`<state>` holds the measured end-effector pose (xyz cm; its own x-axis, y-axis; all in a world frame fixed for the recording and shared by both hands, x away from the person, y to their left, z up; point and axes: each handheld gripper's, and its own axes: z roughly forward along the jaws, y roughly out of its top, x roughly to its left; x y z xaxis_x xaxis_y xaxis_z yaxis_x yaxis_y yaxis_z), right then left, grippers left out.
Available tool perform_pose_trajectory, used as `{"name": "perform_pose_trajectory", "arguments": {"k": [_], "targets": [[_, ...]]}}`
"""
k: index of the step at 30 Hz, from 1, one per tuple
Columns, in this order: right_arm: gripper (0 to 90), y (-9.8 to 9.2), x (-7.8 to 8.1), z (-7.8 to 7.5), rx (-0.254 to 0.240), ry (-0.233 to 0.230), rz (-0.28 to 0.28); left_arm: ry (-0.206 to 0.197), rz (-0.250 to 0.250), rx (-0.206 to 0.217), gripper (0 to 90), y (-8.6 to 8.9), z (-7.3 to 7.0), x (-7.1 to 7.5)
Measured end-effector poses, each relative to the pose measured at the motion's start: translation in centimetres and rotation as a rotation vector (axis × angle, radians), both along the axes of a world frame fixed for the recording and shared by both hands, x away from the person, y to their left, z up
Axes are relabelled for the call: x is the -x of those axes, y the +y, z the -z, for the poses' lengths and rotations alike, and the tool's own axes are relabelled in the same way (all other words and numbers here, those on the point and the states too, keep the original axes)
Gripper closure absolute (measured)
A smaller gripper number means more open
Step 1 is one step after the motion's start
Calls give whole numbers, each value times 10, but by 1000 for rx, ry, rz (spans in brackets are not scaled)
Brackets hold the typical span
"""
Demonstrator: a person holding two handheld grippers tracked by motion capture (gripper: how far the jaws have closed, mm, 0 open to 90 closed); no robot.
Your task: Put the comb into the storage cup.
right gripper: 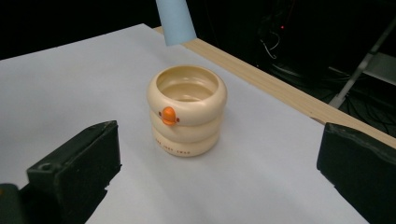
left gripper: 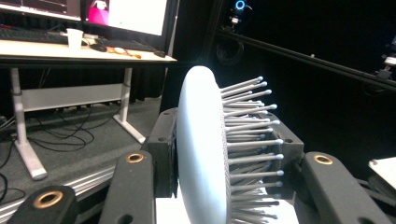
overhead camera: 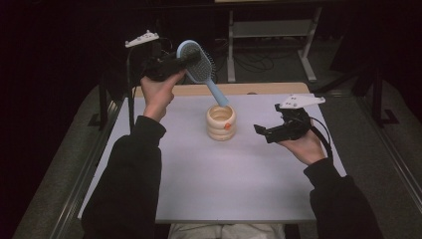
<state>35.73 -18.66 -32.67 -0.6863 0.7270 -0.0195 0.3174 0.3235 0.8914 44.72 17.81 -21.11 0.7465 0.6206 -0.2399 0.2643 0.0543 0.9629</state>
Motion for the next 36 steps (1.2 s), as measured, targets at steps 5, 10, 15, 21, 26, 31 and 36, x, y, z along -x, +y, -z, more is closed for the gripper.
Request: {"name": "perform_pose_trajectory", "arguments": {"k": [5,10,15,21,26,31,36], "targets": [[0,-17,8,9,-35,-2,23,5,-10,-1,549,-4,5,-8],[0,-29,12,19,-51,16,43,10,-24,-38,549,-7,11,-12],[0,-39,17,25,-64,12,46,8,-26,-46,549,-8,14,-14],[0,-44,25,34,-74,16,40,8,-33,-70,548,-10,17,-15],[0,-49,30,45,-61,22,34,19,-35,-79,548,-12,25,-17],[0,-53,33,52,-68,27,24,21,-24,-69,549,-11,33,-17],[0,-55,37,57,-72,32,21,2,-52,-87,549,-9,38,-14]]}}
